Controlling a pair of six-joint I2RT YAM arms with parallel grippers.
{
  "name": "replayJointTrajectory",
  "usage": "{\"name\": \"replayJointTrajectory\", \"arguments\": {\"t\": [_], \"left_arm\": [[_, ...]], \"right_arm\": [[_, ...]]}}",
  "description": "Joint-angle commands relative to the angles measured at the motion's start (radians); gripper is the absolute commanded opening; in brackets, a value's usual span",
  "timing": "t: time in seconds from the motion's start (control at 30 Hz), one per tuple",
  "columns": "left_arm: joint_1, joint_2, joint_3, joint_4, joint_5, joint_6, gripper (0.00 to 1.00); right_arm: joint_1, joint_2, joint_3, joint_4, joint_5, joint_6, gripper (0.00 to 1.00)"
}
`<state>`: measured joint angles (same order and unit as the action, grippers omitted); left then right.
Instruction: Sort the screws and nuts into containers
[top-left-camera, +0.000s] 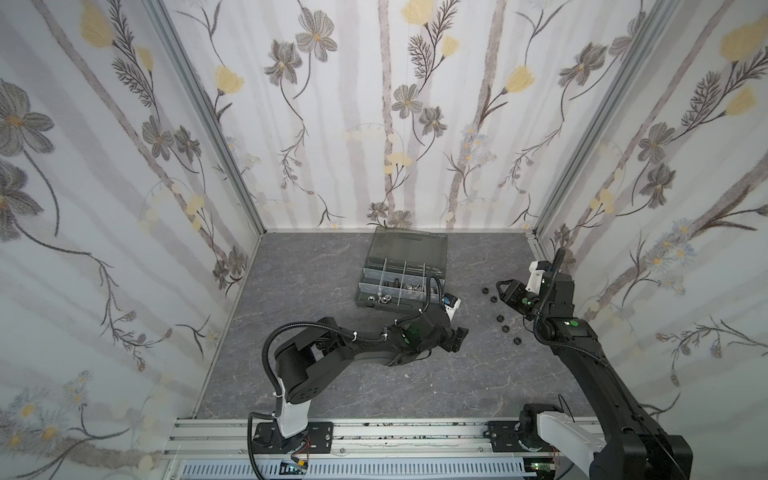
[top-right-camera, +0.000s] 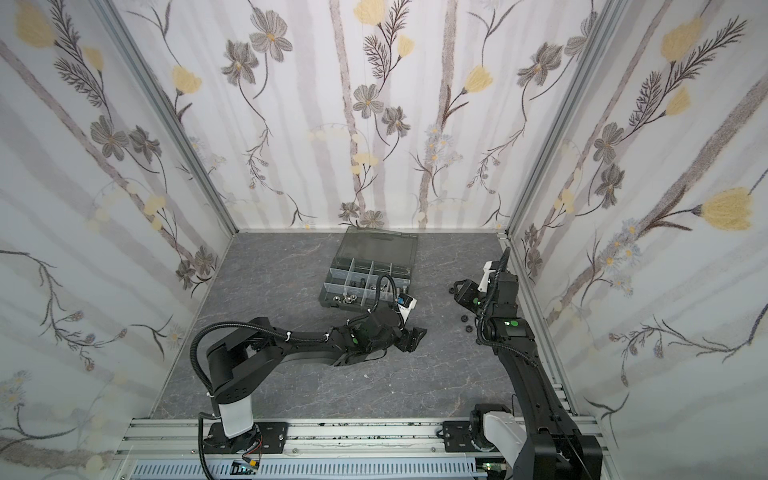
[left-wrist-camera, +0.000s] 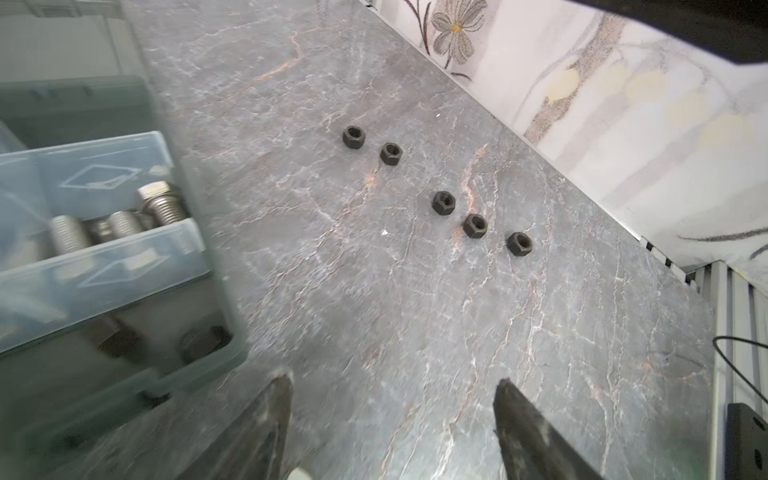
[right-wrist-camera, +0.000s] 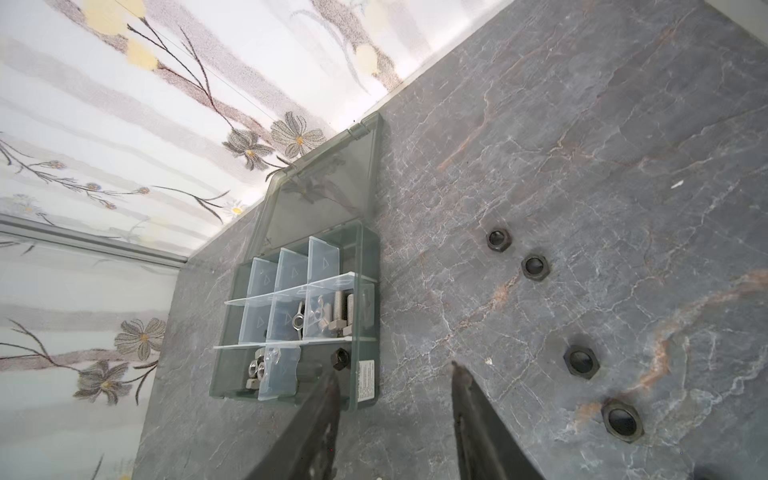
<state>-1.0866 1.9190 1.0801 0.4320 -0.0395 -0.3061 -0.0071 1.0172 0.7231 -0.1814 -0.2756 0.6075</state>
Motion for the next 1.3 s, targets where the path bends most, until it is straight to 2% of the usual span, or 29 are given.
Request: {"name": "replayJointTrajectory", "arguments": {"t": [0.0,0.17,0.67,0.83,0.97,1.27], "left_arm": [[-0.005,0.067,0.072,0.053,0.075,0.042,0.66],[-0.004,0.182,0.204,0.032,0.118,0.078,0.55],[-0.005,0.446,0.506,0.055,0.160,0.127,0.41],[-0.005,0.512,0.591,0.028,0.165,0.168,0.36],[-0.006,0.583,0.682,-0.027,0.162,0.182,0.26],[-0.006,0.681,0.825,-0.080,0.128,0.197,0.24]], "right_arm": [[-0.019,-0.017,-0.021,0.030,-0.031,0.032,0.46],[-0.043,-0.016,-0.036,0.052,-0.045,0.059,0.46],[-0.071,-0.152,-0.011,0.070,0.002,0.108,0.45],[-0.071,-0.183,0.007,0.087,-0.038,0.133,0.44],[-0.070,-0.181,0.022,0.093,-0.080,0.143,0.44],[-0.051,-0.187,0.070,0.085,-0.094,0.122,0.44]]}}
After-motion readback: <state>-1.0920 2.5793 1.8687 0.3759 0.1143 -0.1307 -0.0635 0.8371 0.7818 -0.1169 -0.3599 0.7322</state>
